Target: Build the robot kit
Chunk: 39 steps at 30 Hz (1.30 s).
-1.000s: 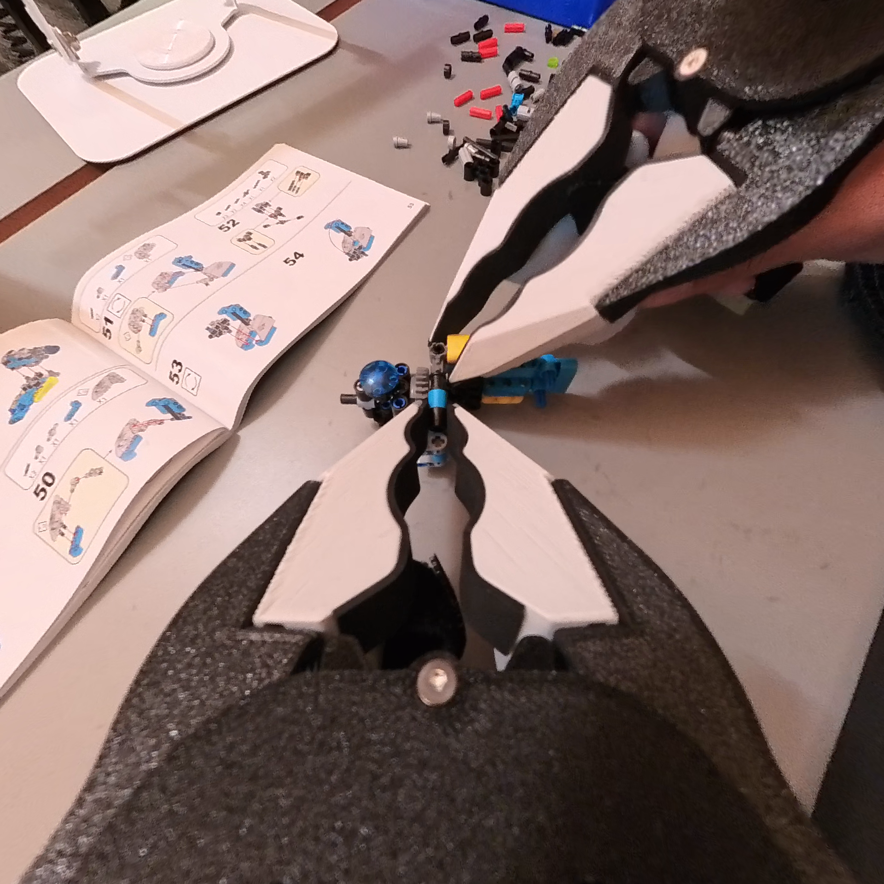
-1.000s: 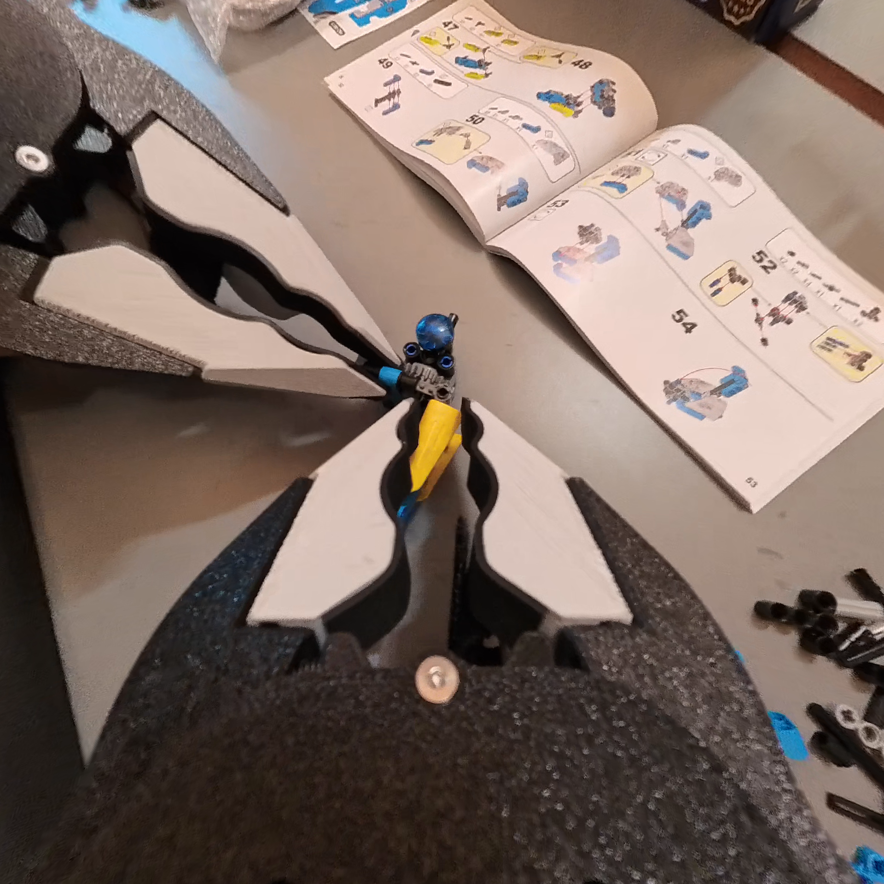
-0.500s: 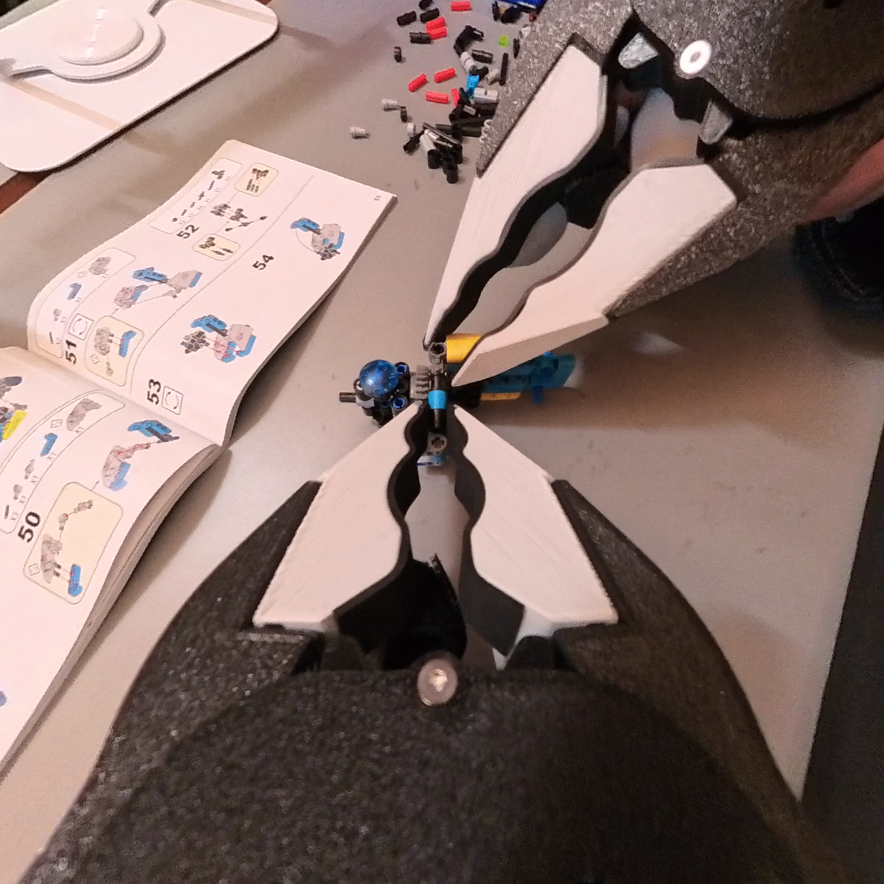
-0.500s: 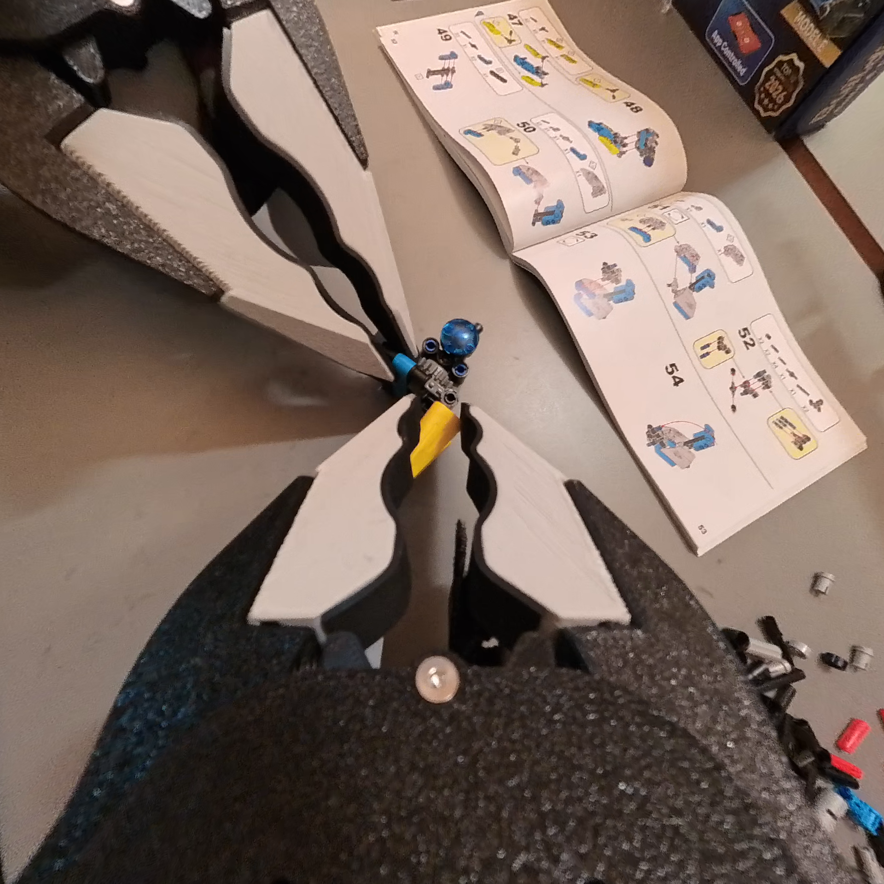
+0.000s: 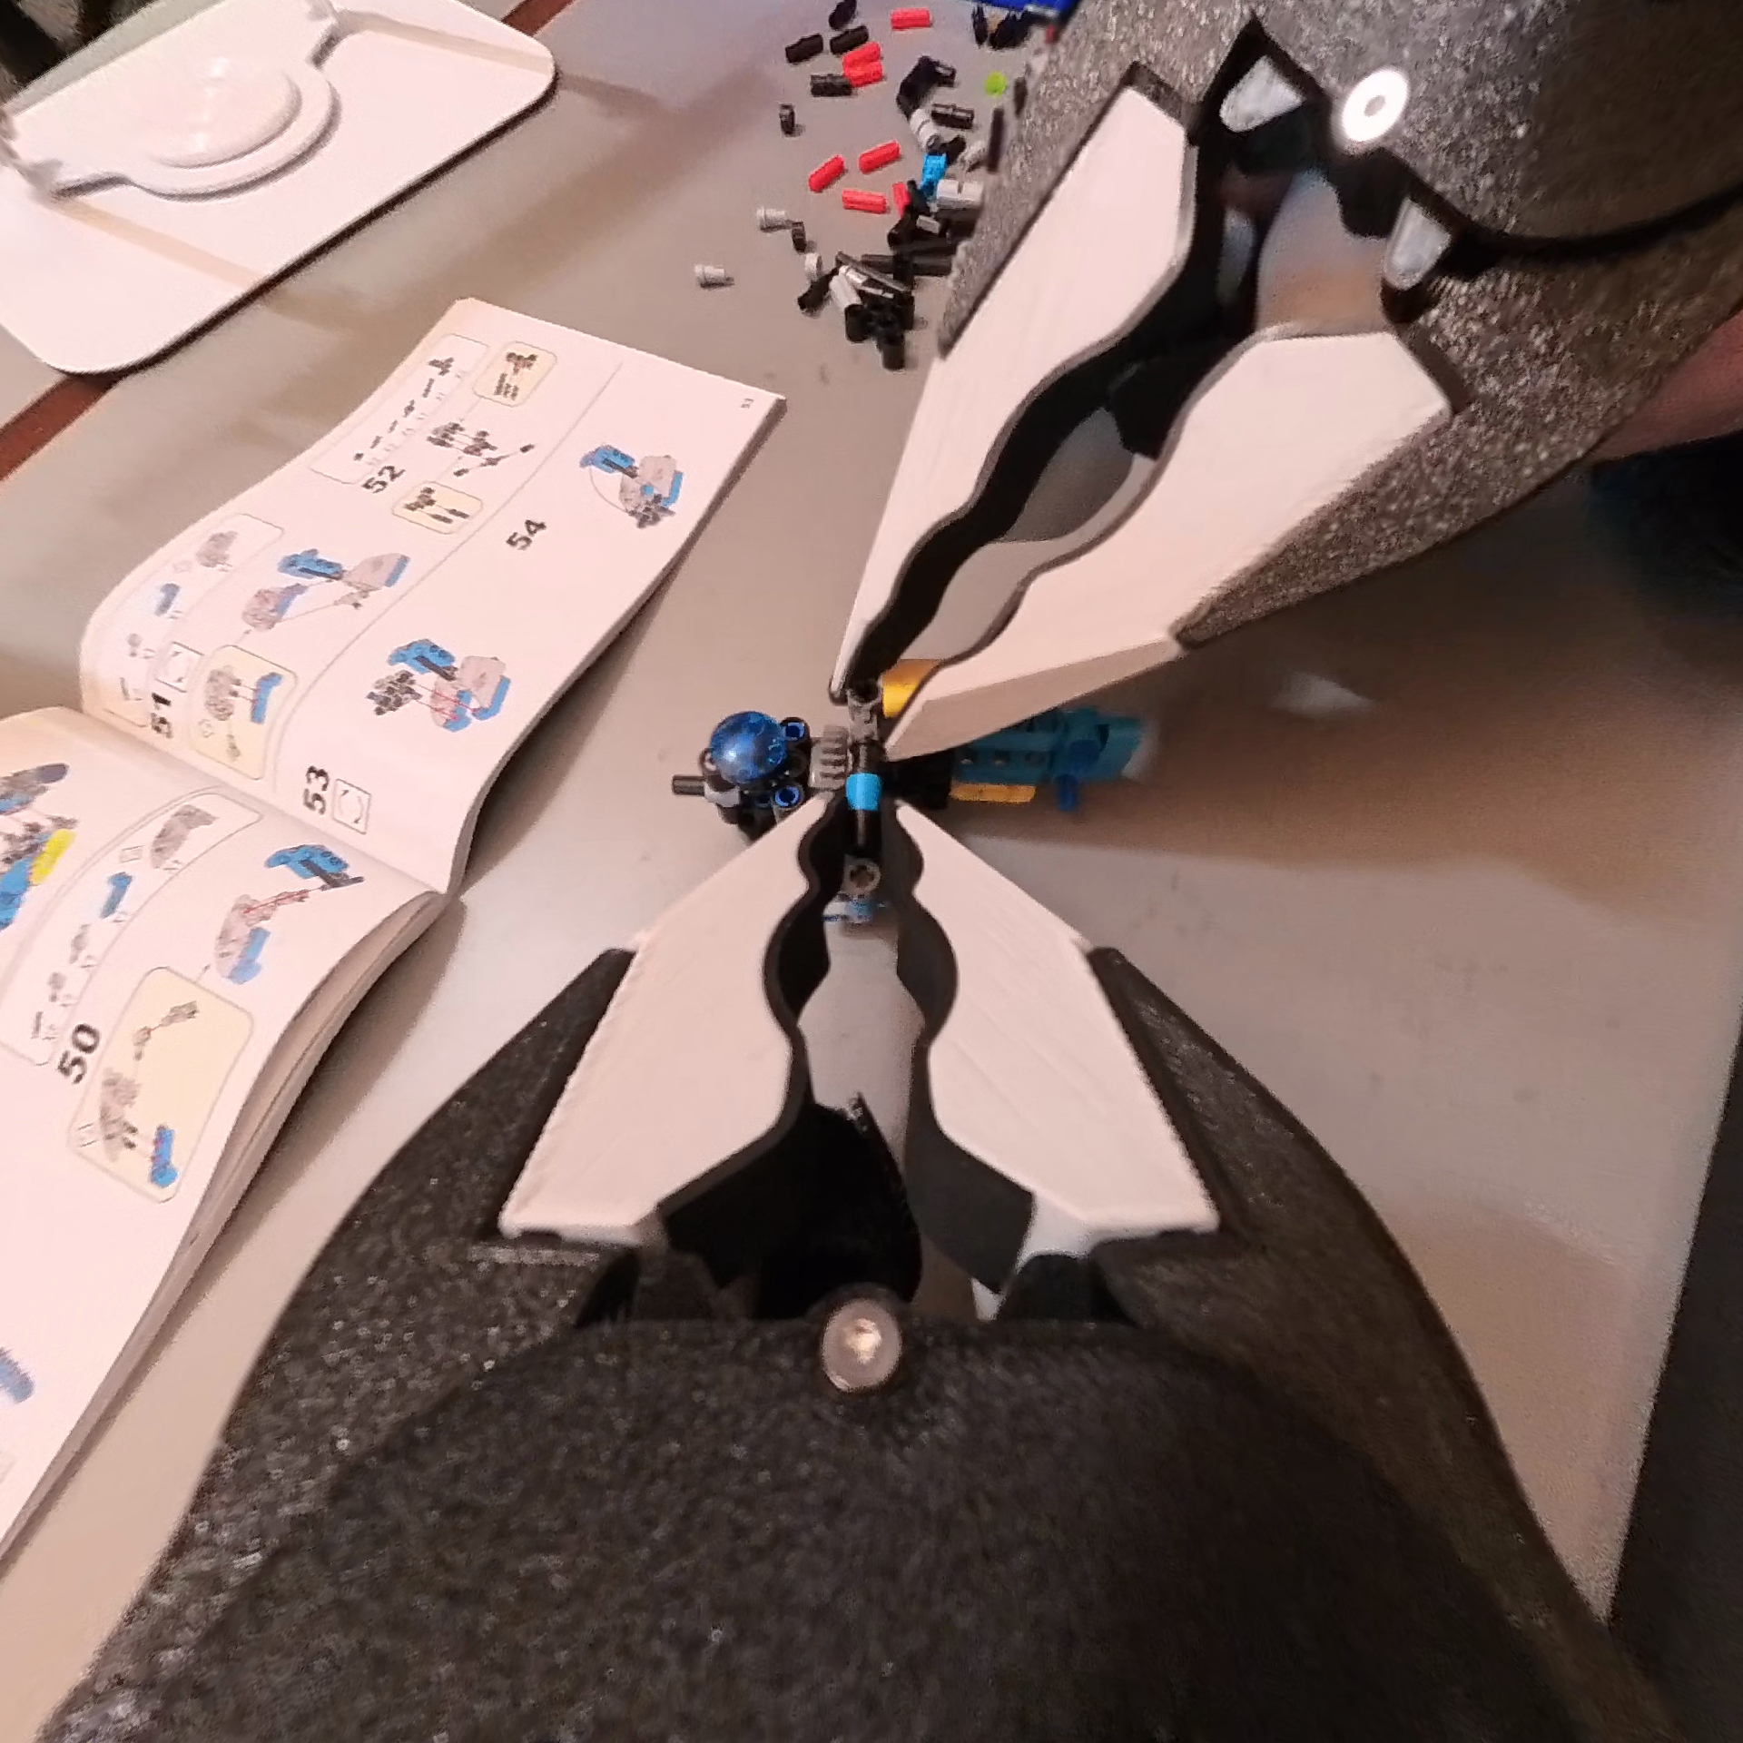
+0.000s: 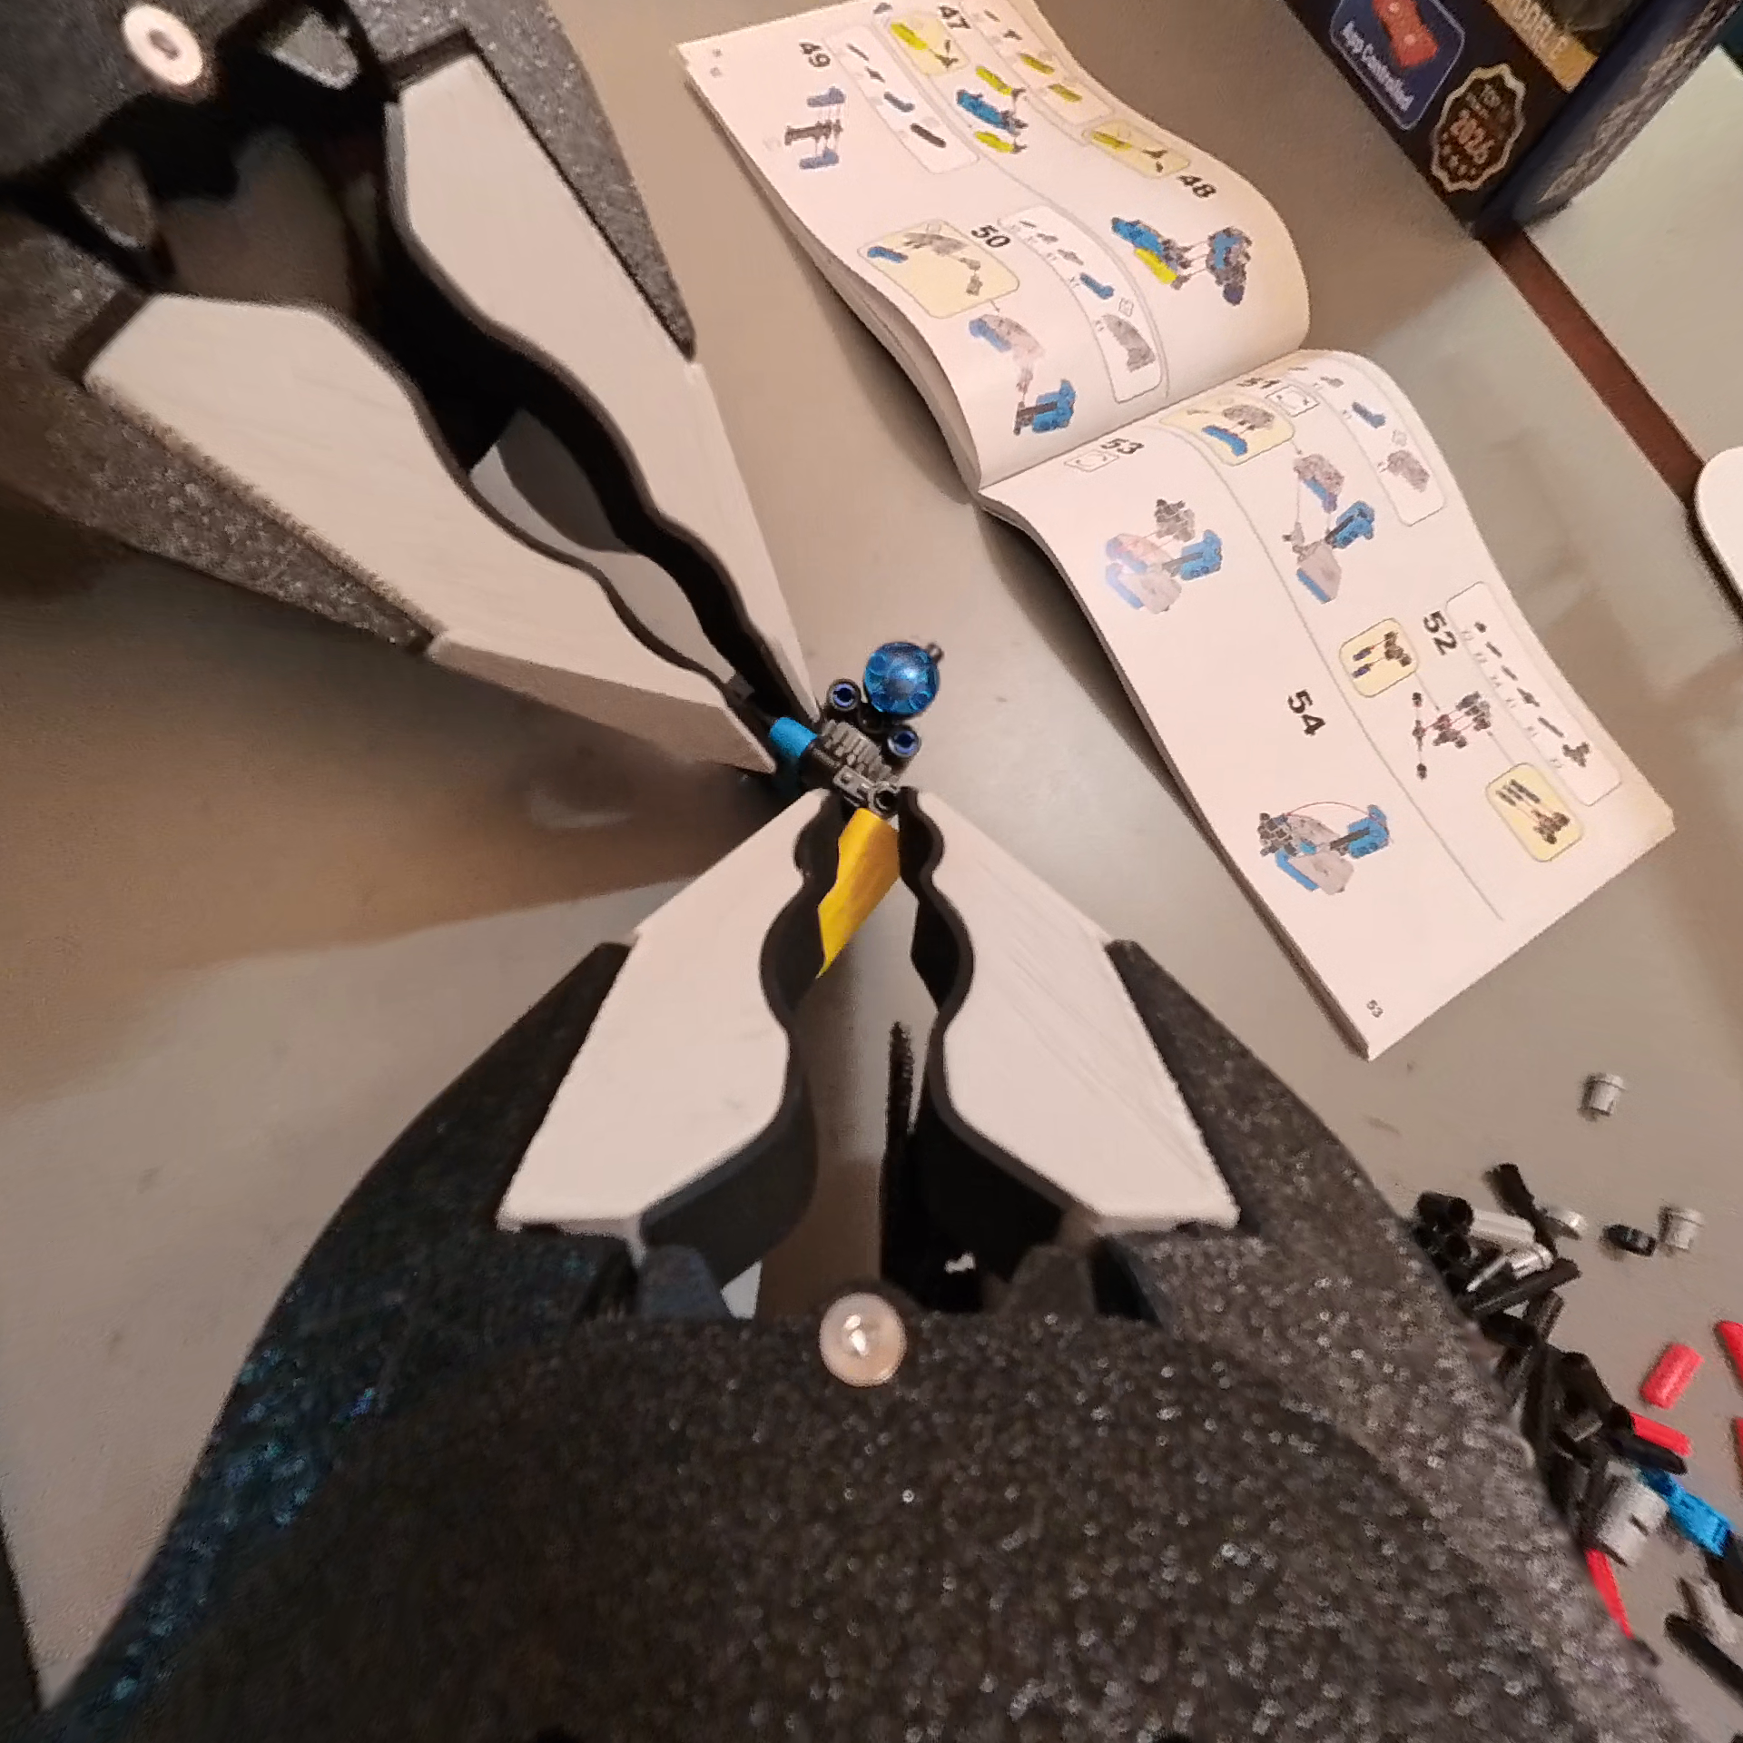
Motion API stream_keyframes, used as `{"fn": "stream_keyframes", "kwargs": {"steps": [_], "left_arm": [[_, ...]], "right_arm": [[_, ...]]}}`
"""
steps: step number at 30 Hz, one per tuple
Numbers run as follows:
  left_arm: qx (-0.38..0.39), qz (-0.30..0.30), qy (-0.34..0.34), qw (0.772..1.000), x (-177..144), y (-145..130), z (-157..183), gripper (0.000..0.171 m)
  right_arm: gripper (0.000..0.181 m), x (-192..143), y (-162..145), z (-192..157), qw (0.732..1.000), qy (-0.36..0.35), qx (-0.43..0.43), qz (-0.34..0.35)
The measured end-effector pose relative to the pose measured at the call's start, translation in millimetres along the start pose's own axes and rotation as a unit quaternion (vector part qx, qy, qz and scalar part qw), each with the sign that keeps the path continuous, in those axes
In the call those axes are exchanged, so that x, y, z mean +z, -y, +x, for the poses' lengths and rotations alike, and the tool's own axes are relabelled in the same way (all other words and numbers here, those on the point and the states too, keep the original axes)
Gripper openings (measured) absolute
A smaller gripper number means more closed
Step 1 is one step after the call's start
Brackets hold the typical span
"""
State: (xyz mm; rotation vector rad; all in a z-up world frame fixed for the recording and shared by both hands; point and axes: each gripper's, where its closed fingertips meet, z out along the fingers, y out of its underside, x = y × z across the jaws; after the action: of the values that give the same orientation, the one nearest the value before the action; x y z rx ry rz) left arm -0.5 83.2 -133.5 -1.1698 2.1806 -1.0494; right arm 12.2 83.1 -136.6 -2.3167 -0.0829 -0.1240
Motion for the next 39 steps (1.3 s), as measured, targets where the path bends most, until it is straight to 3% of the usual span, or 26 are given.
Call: {"fn": "stream_keyframes", "kwargs": {"steps": [6, 11, 15, 23, 27, 32, 39], "left_arm": [[-0.016, 0.002, -0.020, 1.000, 0, 1, 1, 0.005], [-0.019, -0.005, 0.029, 0.999, 2, 2, -1, 0.005], [-0.033, 0.001, 0.022, 0.999, 2, 2, -3, 0.006], [-0.018, 0.010, 0.015, 1.000, 3, 2, -2, 0.006], [-0.024, 0.012, 0.013, 1.000, 2, 1, -2, 0.007], [-0.037, 0.018, 0.011, 0.999, 1, 1, -2, 0.007], [-0.044, 0.023, 0.007, 0.999, 2, 1, -2, 0.007]], "right_arm": [[0.011, -1, -1, -1, 1.000, -0.002, 0.001, -0.007], [0.011, 0, -1, 1, 1.000, -0.020, 0.003, -0.015], [0.012, 0, 0, 3, 0.998, -0.008, 0.055, -0.002], [0.034, -7, 6, -5, 0.990, 0.077, 0.110, 0.044], [0.036, -18, 5, 11, 0.992, 0.033, 0.102, 0.062], [0.044, -14, -1, -2, 0.975, 0.054, 0.206, 0.060], [0.021, -5, -3, 4, 0.986, -0.016, 0.161, 0.051]]}}
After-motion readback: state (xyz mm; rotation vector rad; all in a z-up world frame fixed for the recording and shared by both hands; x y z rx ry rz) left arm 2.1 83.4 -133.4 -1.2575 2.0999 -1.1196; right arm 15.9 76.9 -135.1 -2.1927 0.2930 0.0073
